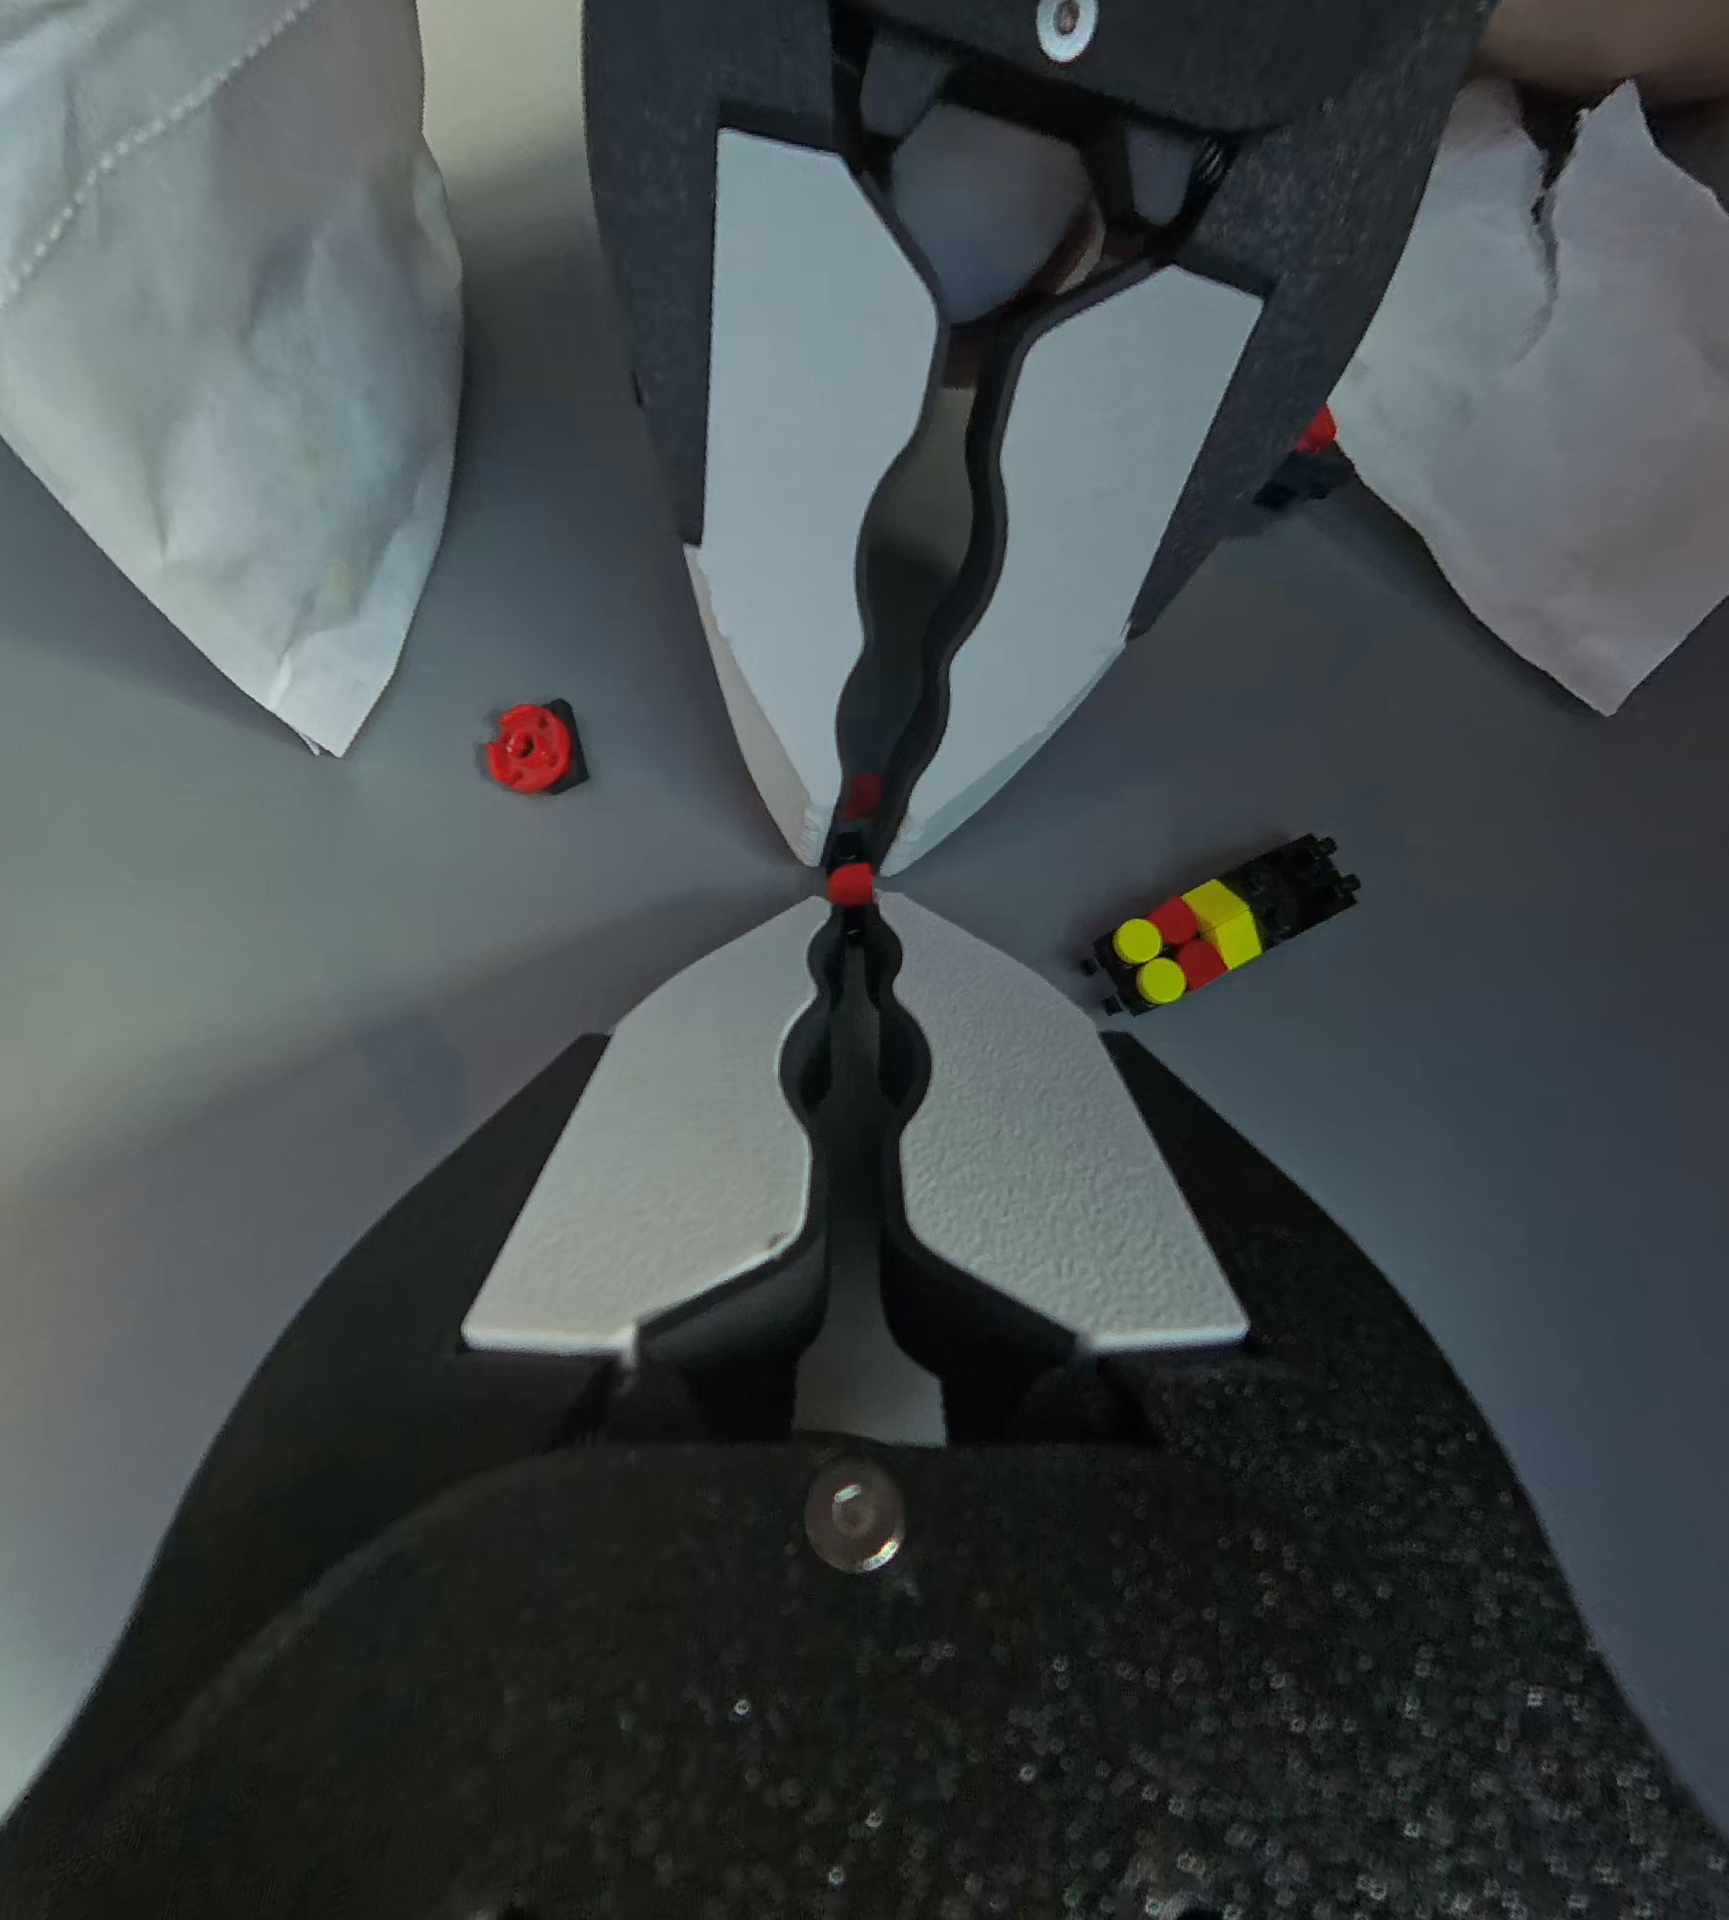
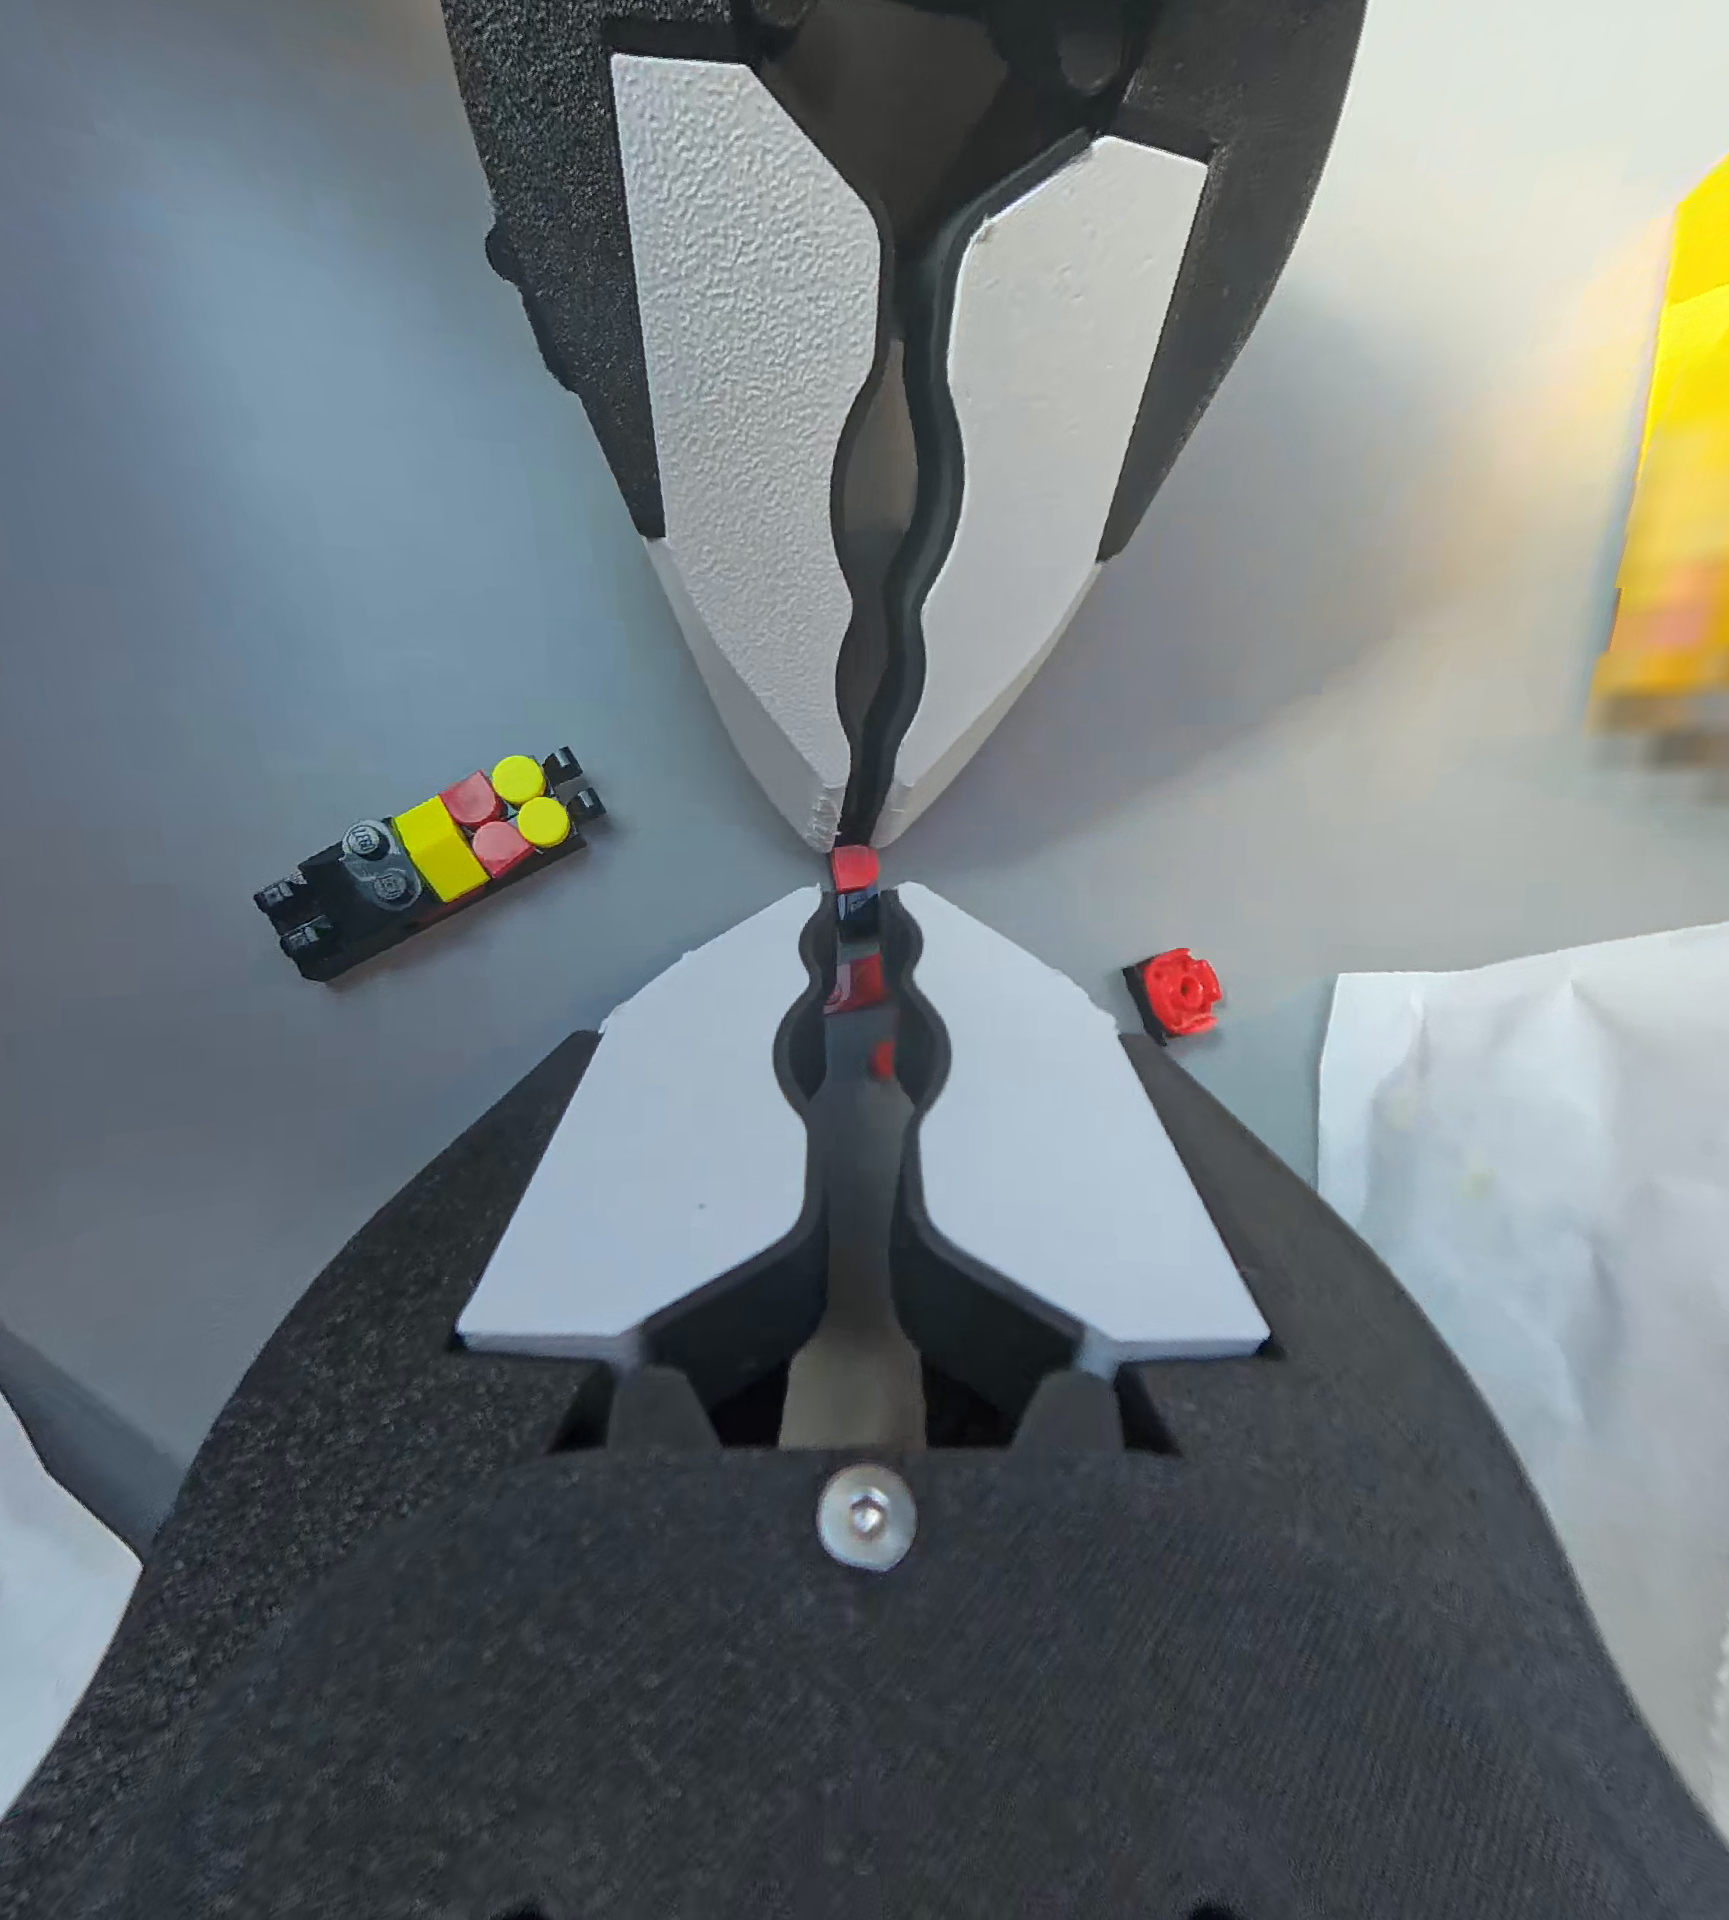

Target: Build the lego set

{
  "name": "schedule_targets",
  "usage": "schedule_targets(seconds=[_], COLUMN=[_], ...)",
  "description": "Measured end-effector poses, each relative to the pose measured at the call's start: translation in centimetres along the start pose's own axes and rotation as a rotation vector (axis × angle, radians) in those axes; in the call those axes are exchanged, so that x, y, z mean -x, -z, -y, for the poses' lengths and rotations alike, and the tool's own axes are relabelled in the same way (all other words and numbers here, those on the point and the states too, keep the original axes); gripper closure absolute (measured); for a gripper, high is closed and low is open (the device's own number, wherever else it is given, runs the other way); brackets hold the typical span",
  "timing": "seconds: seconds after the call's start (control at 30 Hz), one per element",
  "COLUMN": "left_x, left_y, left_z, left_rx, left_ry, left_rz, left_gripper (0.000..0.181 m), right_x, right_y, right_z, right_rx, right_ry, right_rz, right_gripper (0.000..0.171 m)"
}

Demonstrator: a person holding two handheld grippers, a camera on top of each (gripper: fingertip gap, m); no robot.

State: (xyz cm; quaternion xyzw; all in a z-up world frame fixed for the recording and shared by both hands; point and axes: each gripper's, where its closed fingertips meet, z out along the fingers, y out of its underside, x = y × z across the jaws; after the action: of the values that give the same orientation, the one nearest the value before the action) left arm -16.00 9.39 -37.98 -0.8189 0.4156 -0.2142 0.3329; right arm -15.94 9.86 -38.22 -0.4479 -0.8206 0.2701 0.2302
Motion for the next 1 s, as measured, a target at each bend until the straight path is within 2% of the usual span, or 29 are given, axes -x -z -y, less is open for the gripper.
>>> schedule_targets(seconds=[0.13,0.23,0.4,0.67,0.83,0.93,1.0], left_x=[-0.1,-0.2,0.4,0.3,0.4,0.6,0.6], left_y=[0.5,0.0,-0.2,0.0,0.1,1.5,0.6], left_z=[1.0,0.4,0.2,0.4,0.4,2.1,0.4], left_rx=[-0.053,0.024,0.062,-0.042,-0.052,-0.202,-0.077], left_ry=[-0.128,-0.209,-0.256,-0.115,-0.073,0.015,-0.058], left_rz=[0.08,0.127,0.175,0.091,0.07,0.033,0.066], left_gripper=[0.18,0.175,0.172,0.176,0.176,0.181,0.181], right_x=[0.0,0.0,0.1,0.0,0.0,0.0,-0.1], right_y=[-0.1,-0.2,-0.2,-0.2,-0.1,-0.1,-0.1], right_z=[0.0,0.1,0.2,0.2,0.1,0.1,0.1], right_rx=[-0.004,-0.007,-0.004,0.016,0.033,0.038,0.033], right_ry=[-0.064,-0.088,-0.078,-0.081,-0.075,-0.078,-0.075], right_rz=[0.009,0.017,0.012,-0.005,-0.014,-0.016,-0.016], right_gripper=[0.164,0.164,0.164,0.164,0.164,0.164,0.164])
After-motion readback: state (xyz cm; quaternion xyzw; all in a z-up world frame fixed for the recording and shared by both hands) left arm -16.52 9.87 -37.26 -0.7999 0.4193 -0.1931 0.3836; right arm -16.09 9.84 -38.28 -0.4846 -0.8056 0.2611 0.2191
